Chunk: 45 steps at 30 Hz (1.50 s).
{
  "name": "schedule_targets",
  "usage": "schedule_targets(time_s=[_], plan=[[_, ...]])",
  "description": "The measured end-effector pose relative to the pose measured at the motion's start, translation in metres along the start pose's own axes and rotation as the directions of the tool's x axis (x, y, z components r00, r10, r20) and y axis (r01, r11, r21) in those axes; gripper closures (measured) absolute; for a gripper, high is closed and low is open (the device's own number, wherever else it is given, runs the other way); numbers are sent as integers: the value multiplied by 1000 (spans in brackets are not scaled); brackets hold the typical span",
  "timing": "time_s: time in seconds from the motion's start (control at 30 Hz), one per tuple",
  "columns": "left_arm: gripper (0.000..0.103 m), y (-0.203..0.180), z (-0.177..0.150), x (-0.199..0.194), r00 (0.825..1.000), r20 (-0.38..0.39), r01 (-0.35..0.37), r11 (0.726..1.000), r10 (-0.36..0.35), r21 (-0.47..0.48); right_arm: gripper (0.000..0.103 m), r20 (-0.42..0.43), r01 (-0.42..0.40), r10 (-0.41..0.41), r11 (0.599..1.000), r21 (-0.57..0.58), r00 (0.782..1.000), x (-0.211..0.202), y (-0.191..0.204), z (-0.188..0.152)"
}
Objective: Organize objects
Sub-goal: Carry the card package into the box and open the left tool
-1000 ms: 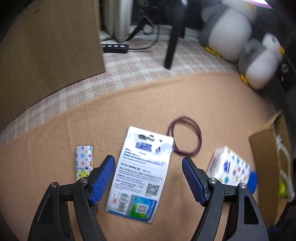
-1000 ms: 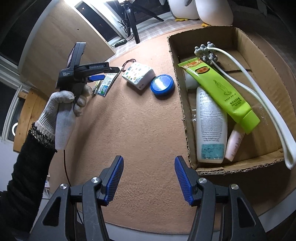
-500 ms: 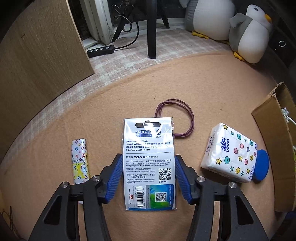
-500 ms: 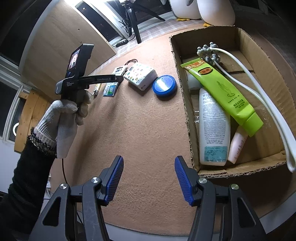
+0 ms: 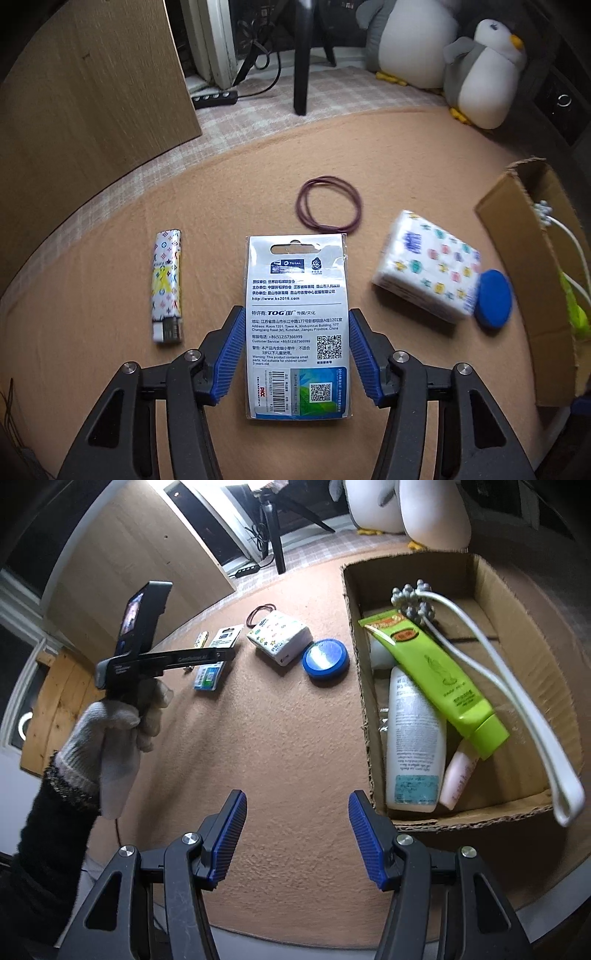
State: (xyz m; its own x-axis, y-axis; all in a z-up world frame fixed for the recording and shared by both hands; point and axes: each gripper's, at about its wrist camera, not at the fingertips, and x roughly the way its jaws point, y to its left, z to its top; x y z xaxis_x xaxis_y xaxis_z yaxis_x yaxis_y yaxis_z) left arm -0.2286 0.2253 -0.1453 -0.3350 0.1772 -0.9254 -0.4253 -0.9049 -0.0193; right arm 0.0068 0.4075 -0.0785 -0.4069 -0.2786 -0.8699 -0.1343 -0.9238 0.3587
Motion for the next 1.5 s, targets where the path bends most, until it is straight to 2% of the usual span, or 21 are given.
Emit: schedule_targets(time_s=[0.2, 0.5, 0.73, 1.0, 1.23, 1.3, 1.33, 1.37, 1.5], plan=[[44, -31, -4, -38, 998, 61, 33, 999, -35, 42, 49, 38, 67, -64, 995, -67, 997, -7, 11, -7], [44, -122, 11, -83, 981, 127, 126, 978, -148, 166, 49, 97, 130, -123, 989, -76, 988, -26, 4, -21], [44, -191, 16, -85, 967, 115, 196, 950, -229, 242, 49, 114, 156, -150, 987, -42, 982, -40, -16, -31], [44, -255, 16, -73, 959, 76, 241, 928, -272, 285, 49, 121, 175, -175, 984, 11, 977, -51, -41, -41], [44, -277, 12, -65, 958, 52, 254, 918, -282, 306, 49, 118, 184, -187, 982, 36, 975, -54, -53, -46], [36, -279, 12, -65, 960, 47, 249, 921, -275, 301, 49, 115, 184, -187, 982, 34, 976, -54, -54, -47], [28, -279, 12, -66, 961, 47, 248, 922, -274, 298, 49, 113, 185, -187, 982, 31, 976, -54, -53, -48], [23, -278, 12, -67, 961, 52, 245, 924, -272, 294, 49, 111, 189, -191, 982, 29, 975, -53, -53, -48], [23, -270, 9, -74, 960, 73, 238, 927, -269, 289, 47, 106, 205, -206, 979, 14, 973, -50, -48, -48]])
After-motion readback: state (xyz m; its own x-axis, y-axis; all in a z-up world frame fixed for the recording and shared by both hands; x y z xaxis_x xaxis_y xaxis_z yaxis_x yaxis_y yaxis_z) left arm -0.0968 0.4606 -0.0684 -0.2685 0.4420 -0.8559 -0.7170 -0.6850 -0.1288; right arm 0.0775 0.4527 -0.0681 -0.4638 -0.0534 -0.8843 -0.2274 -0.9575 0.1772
